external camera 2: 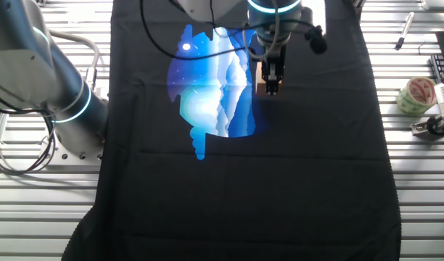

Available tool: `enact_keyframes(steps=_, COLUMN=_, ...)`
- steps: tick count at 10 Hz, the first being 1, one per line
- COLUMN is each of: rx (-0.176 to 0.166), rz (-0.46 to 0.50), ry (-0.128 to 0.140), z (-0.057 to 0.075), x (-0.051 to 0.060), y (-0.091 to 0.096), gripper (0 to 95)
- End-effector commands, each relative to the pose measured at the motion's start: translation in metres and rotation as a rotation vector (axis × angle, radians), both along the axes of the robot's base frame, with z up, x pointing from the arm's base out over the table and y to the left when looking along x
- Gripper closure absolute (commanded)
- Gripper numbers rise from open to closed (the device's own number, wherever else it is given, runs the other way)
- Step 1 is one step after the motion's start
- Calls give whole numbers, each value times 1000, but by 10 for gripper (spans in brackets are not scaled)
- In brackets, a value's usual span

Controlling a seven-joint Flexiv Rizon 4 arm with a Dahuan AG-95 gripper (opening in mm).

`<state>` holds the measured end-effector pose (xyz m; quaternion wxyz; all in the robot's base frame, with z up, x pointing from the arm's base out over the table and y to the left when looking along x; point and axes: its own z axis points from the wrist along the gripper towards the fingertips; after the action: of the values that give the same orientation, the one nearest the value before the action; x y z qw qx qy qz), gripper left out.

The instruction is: Pick up the small block on the left and move it to the right

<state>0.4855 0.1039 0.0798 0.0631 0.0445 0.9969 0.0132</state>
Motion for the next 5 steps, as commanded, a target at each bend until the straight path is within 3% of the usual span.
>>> enact_keyframes(steps=1, rx=-1, rz=-5, ry=-8, z=-3, x=3, y=3, gripper=950)
enact_keyframes(steps=5, rx=0, rz=2, ry=-13, z=-3, x=4, y=4, gripper=950)
